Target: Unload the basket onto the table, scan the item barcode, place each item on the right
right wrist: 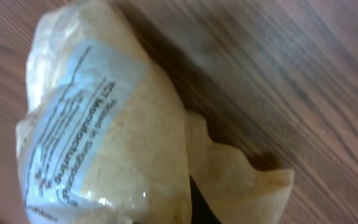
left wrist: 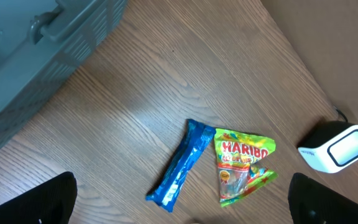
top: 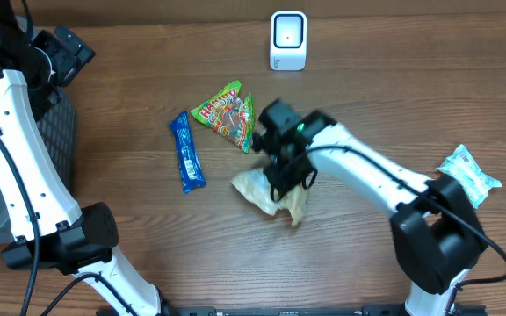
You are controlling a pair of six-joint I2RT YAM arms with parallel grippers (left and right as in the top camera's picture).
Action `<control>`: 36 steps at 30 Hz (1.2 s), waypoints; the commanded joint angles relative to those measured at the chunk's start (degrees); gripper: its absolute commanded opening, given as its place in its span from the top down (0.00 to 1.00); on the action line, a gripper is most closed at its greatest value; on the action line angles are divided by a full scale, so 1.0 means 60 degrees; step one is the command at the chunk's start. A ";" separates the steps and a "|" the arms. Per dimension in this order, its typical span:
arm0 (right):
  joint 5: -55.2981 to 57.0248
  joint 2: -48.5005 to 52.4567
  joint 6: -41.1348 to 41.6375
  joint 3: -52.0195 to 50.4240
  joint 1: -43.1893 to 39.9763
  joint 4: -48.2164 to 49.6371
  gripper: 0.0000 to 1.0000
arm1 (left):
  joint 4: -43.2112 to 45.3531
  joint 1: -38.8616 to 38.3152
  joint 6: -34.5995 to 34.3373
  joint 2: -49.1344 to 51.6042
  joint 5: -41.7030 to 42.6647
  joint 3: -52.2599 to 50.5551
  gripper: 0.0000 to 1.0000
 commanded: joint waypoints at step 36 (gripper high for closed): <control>0.3570 -0.0004 0.2142 0.3202 -0.2616 0.2991 0.97 | -0.0018 -0.0036 -0.0084 -0.0270 0.0058 0.0095 0.00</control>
